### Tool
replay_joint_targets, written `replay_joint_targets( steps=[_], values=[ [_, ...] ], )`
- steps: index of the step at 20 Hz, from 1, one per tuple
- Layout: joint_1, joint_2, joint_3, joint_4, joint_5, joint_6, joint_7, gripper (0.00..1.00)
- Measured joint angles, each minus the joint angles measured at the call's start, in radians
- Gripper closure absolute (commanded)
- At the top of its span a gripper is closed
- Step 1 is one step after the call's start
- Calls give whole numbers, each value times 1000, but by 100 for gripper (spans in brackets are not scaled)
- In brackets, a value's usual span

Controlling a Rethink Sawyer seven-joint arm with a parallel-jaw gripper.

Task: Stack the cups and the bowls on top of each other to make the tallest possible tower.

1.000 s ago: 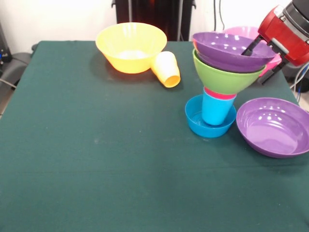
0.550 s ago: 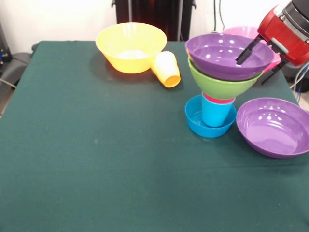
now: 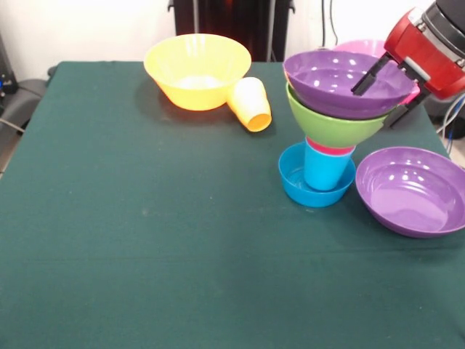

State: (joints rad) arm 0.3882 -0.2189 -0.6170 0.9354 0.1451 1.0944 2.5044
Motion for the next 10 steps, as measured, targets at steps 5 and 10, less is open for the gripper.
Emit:
replay_joint_targets(
  steps=[5, 10],
  values=[
    [-10, 0, 0, 0, 0, 0, 0, 0],
    [-14, -2, 0, 0, 0, -2, 0, 0]
  ],
)
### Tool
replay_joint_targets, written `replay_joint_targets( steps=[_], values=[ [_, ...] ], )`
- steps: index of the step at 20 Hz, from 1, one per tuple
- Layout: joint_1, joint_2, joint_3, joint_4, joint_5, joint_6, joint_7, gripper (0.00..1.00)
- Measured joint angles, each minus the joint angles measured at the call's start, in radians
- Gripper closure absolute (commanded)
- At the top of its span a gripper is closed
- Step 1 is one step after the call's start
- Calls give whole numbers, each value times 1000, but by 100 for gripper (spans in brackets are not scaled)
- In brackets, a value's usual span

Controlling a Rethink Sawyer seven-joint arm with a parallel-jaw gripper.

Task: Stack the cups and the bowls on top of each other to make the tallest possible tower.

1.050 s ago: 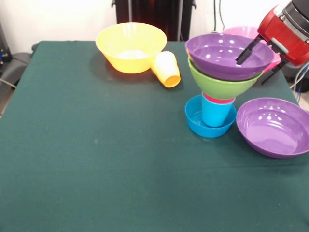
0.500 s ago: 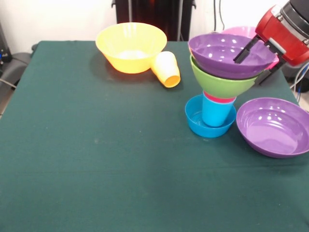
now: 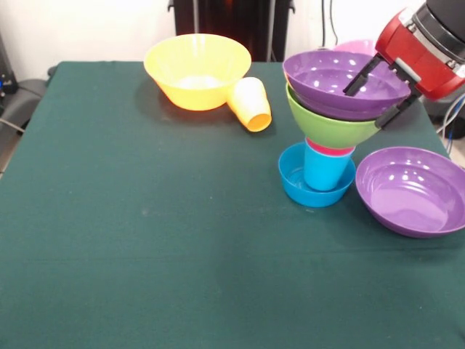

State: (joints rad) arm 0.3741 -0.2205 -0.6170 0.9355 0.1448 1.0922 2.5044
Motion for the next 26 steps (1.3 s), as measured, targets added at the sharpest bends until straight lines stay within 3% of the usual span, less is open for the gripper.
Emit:
replay_joint_targets(
  steps=[26],
  values=[
    [-22, -20, 0, -39, 9, -7, 0, 0]
  ],
)
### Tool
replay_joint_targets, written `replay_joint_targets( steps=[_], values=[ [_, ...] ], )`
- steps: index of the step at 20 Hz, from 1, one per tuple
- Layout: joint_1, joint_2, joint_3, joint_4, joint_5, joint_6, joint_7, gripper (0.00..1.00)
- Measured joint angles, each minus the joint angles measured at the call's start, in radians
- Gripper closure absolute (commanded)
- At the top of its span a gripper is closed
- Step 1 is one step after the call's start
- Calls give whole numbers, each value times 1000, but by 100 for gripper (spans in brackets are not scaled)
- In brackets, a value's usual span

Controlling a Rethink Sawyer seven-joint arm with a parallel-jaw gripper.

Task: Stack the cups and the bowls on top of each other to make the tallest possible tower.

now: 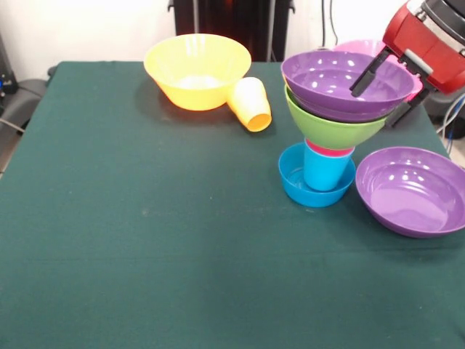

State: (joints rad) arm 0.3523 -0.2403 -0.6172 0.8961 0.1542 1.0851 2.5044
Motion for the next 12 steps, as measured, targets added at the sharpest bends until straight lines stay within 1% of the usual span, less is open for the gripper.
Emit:
replay_joint_targets(
  steps=[8, 12],
  values=[
    [-21, -5, 0, -42, 12, 0, 0, 0],
    [-24, -19, 0, -46, 25, 0, 0, 0]
  ],
)
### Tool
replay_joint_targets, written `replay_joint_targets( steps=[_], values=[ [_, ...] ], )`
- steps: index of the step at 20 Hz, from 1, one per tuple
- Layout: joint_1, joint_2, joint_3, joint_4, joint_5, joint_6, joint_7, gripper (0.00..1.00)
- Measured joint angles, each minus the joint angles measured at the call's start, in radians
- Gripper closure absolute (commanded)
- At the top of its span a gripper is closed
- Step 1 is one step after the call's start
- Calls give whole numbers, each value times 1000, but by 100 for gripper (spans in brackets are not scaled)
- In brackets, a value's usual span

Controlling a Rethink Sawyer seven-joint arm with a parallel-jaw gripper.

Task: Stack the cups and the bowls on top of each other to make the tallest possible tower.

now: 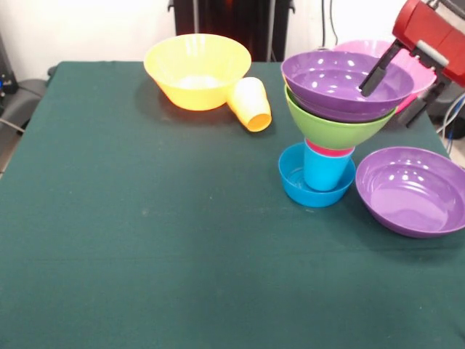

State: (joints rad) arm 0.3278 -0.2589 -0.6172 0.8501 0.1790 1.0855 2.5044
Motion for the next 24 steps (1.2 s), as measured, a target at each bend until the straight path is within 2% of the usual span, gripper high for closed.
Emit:
replay_joint_targets(
  steps=[8, 19, 24],
  values=[
    [0, -65, 0, 0, 8, 8, 0, 0],
    [-2, -164, 1, 0, 11, 144, 0, 0],
    [-9, -222, 7, 3, 10, 169, 0, 0]
  ],
)
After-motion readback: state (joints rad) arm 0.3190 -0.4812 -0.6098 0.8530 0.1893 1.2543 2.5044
